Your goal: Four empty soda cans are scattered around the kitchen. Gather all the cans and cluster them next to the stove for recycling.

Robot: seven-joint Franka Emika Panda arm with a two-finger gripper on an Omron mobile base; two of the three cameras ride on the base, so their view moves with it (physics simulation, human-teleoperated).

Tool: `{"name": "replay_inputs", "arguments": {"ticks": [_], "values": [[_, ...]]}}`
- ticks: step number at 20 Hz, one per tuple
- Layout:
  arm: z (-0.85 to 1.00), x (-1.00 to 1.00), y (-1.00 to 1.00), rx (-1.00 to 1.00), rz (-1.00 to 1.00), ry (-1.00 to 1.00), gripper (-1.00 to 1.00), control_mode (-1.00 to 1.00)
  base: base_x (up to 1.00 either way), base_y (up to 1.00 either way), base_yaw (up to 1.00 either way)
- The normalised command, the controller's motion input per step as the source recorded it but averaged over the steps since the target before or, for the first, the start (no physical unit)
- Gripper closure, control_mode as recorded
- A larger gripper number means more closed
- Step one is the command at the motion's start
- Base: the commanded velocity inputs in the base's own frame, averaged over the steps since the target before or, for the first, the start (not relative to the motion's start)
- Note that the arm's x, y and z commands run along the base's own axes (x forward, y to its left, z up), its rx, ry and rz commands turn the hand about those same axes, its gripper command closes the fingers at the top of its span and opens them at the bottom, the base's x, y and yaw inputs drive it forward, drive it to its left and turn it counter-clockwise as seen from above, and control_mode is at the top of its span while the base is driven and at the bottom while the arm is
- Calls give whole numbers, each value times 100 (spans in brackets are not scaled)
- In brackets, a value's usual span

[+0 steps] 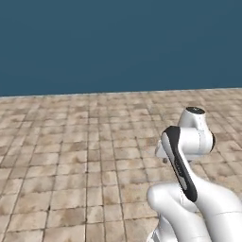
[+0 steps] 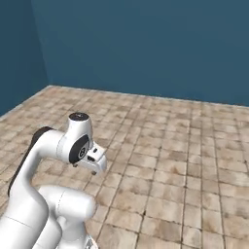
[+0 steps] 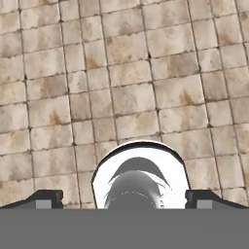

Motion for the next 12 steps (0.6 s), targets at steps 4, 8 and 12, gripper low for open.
{"name": "replay_inputs", "arguments": {"ticks": [4, 8, 12], "values": [[0, 0, 0, 0, 0, 0, -100, 100, 3, 0, -93], [0, 0, 0, 0, 0, 0, -100, 100, 18, 0, -75], [0, 0, 0, 0, 0, 0, -100, 100, 40, 0, -48]]}}
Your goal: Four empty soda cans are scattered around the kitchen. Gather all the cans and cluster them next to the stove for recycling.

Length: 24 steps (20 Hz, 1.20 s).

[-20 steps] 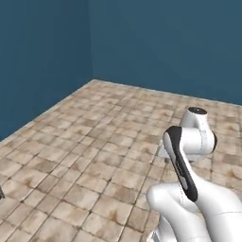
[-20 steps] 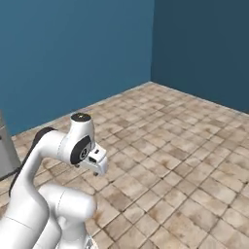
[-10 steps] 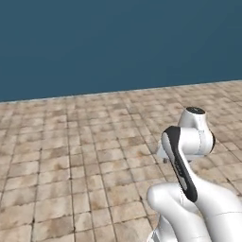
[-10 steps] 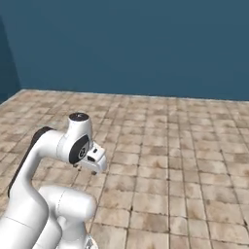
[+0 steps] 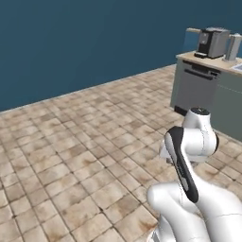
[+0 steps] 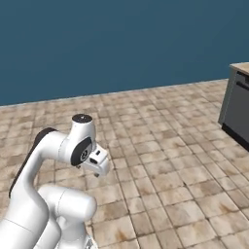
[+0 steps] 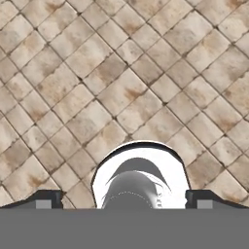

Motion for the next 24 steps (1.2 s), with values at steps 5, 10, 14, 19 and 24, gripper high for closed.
{"name": "replay_inputs", "arguments": {"ticks": [5, 10, 14, 19, 24], "values": [[0, 0, 0, 0, 0, 0, -100, 100, 59, 0, -25], [0, 0, 0, 0, 0, 0, -100, 100, 66, 0, -15], [0, 0, 0, 0, 0, 0, -100, 100, 65, 0, -17], [0, 0, 0, 0, 0, 0, -100, 100, 44, 0, -44], [0, 0, 0, 0, 0, 0, -100, 100, 23, 0, -70]]}}
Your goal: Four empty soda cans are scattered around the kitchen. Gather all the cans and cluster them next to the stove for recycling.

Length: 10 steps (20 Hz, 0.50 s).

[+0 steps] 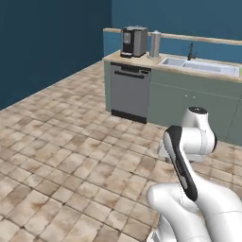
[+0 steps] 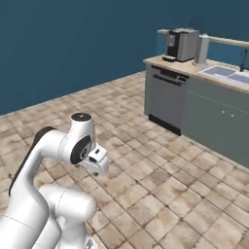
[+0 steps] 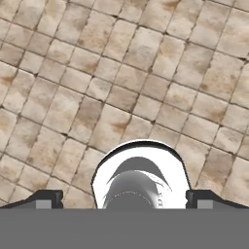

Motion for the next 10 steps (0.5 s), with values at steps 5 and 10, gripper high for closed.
{"name": "replay_inputs", "arguments": {"ticks": [5, 10], "values": [[0, 0, 0, 0, 0, 0, -100, 100, 34, 0, -57], [0, 0, 0, 0, 0, 0, -100, 100, 44, 0, -44]]}}
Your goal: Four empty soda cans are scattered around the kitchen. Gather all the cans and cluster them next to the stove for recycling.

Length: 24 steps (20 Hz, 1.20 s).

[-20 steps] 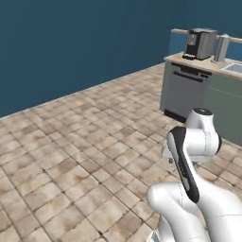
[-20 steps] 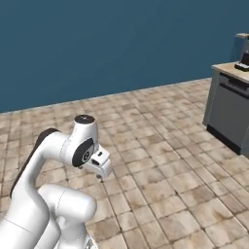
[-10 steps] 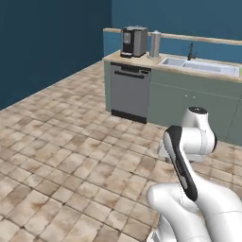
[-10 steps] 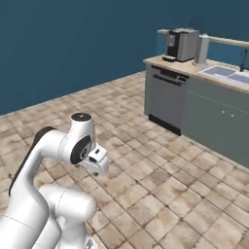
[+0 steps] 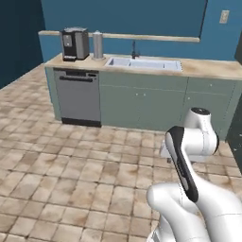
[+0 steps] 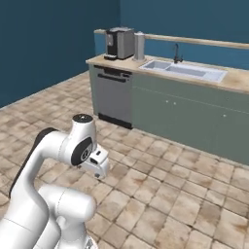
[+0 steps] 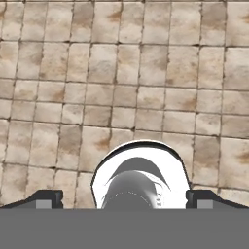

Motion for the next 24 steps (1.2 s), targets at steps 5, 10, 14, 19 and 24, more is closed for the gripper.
{"name": "replay_inputs", "arguments": {"ticks": [5, 10, 14, 19, 24], "values": [[0, 0, 0, 0, 0, 0, -100, 100, 50, 0, -36], [0, 0, 0, 0, 0, 0, -100, 100, 66, -1, -15], [0, 0, 0, 0, 0, 0, -100, 100, 75, -3, 0], [0, 0, 0, 0, 0, 0, -100, 100, 75, -2, 1], [0, 0, 0, 0, 0, 0, -100, 100, 75, 5, -2]]}}
